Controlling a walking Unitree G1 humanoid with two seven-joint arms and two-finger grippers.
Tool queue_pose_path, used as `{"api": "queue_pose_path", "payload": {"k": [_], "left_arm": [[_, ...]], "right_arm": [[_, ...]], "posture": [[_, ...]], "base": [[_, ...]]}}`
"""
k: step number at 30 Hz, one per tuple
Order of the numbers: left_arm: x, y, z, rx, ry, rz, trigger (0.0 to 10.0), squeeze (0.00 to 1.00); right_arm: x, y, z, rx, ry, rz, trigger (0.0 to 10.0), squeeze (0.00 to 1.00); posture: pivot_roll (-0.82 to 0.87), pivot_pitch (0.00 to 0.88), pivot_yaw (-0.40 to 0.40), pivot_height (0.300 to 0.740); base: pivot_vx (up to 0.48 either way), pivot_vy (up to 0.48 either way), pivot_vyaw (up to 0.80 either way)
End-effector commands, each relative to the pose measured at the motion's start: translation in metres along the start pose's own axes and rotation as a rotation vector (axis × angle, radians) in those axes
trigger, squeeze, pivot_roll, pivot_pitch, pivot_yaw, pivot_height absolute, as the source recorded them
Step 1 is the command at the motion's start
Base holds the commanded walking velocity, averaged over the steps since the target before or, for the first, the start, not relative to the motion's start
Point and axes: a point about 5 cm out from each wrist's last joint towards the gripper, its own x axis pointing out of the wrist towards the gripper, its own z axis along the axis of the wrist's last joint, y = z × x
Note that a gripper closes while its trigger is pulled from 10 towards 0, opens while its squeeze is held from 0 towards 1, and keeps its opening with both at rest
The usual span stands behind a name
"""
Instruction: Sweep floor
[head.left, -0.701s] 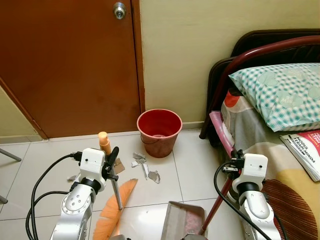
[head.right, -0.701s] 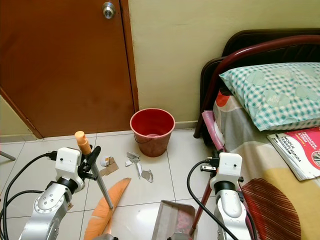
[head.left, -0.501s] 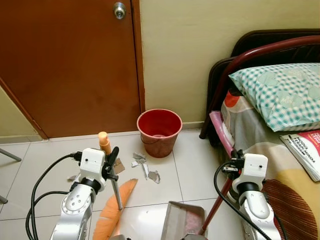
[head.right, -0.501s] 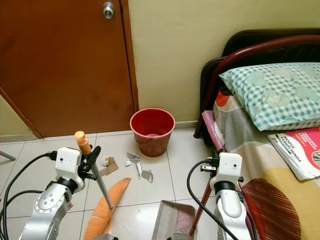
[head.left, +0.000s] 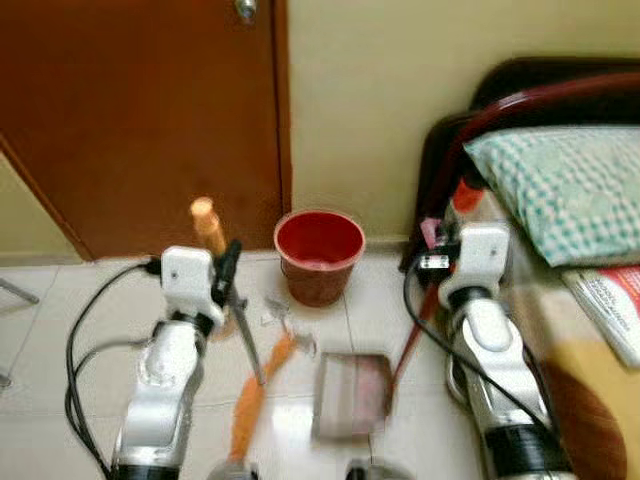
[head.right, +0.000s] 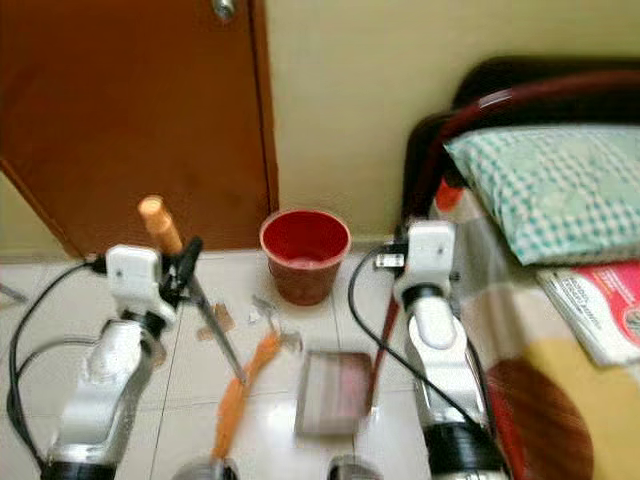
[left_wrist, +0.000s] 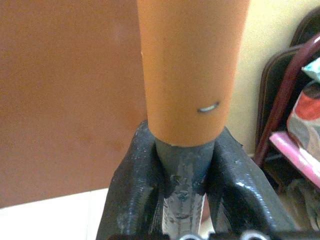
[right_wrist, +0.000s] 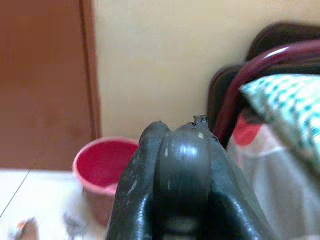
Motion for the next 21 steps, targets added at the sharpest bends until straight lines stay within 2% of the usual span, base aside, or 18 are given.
{"api": "queue_pose_path", "payload": {"k": [1,5,9,12,18,21], "left_arm": [[0.001,0.003,0.005,0.028,-0.015,0.015,10.0,0.0],[0.004,0.004,0.007,0.033,-0.011,0.03,10.0,0.0],[0.008,0.005,0.013,0.051,-0.036,0.025,10.0,0.0],[0.01,0.004,0.015,0.054,-0.051,0.018,10.0,0.0],[0.011,0.002,0.016,0.054,-0.053,0.008,10.0,0.0],[0.012,0.0,0.016,0.054,-0.054,0.001,10.0,0.0]], "right_arm": [[0.001,0.0,0.006,-0.033,-0.028,-0.008,10.0,0.0],[0.004,0.0,0.006,-0.052,-0.009,-0.017,10.0,0.0],[0.007,0.001,0.016,-0.158,-0.073,0.01,10.0,0.0],[0.008,-0.001,0.018,-0.196,-0.076,-0.008,10.0,0.0],[0.008,-0.002,0.016,-0.179,-0.06,-0.013,10.0,0.0],[0.009,-0.002,0.018,-0.186,-0.061,-0.021,10.0,0.0]], "posture": [[0.0,0.125,-0.008,0.74],[0.0,0.125,-0.008,0.74],[0.0,0.128,-0.01,0.74],[0.0,0.128,-0.011,0.74],[-0.01,0.126,-0.013,0.74],[-0.01,0.126,-0.015,0.74]], "base": [[0.0,0.0,0.0],[0.0,0.0,0.0],[0.0,0.0,0.0],[0.0,0.0,0.0],[0.0,0.0,0.8],[0.0,0.0,0.35]]}}
